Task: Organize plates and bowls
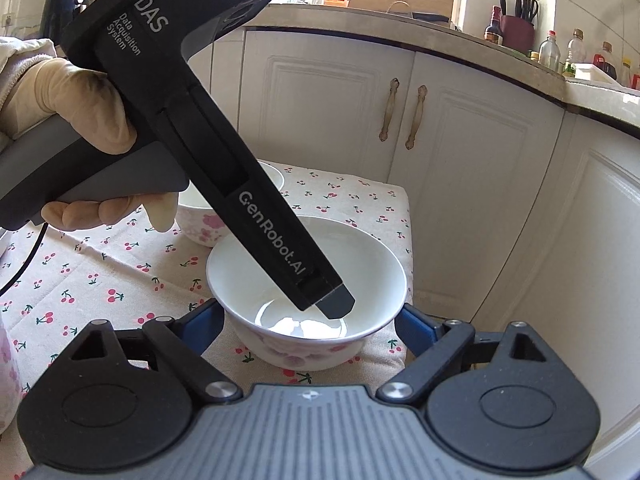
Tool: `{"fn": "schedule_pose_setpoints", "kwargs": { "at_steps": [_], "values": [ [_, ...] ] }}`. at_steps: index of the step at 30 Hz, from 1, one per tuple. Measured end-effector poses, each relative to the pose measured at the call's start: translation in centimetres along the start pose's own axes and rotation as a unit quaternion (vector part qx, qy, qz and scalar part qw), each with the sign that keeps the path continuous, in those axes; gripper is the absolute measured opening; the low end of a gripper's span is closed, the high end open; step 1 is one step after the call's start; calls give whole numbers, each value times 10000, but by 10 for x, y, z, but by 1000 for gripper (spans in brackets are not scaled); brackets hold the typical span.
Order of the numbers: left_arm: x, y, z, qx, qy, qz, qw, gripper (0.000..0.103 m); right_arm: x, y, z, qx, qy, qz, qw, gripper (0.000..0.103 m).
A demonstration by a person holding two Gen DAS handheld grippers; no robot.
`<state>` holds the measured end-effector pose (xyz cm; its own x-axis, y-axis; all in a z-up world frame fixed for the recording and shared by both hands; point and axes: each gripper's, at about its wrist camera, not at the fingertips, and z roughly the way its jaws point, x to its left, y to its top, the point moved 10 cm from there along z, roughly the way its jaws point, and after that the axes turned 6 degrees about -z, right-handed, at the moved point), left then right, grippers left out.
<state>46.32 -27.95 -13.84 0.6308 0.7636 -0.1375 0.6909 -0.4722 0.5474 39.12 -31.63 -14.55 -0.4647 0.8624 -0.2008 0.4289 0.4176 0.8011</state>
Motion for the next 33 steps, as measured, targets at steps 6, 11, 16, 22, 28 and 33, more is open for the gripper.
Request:
{"fn": "schedule_pose_setpoints", "kwargs": {
  "at_steps": [6, 11, 16, 22, 28, 33],
  "values": [
    [-7, -1, -16, -85, -27, -14, 10000, 67, 6, 7, -14, 3, -10, -47, 10000, 95],
    [-20, -5, -40, -197, -45, 9, 9998, 67, 17, 15, -35, -44, -11, -93, 9999, 95],
    [-31, -16, -67, -318, -10, 33, 9995, 67, 31, 22, -60, -66, 69, 14, 10000, 95],
    [-39, -34, -99, -442, 5, 37, 9990, 67, 55, 27, -88, -72, 114, -28, 9999, 95],
    [-47, -59, -127, -551, 91, 12, 9984, 67, 81, 30, -113, -79, 247, -43, 9997, 95],
    [-49, -82, -145, -609, 142, -86, 9980, 67, 107, 30, -128, -79, 331, -161, 9993, 95]
  ]
}}
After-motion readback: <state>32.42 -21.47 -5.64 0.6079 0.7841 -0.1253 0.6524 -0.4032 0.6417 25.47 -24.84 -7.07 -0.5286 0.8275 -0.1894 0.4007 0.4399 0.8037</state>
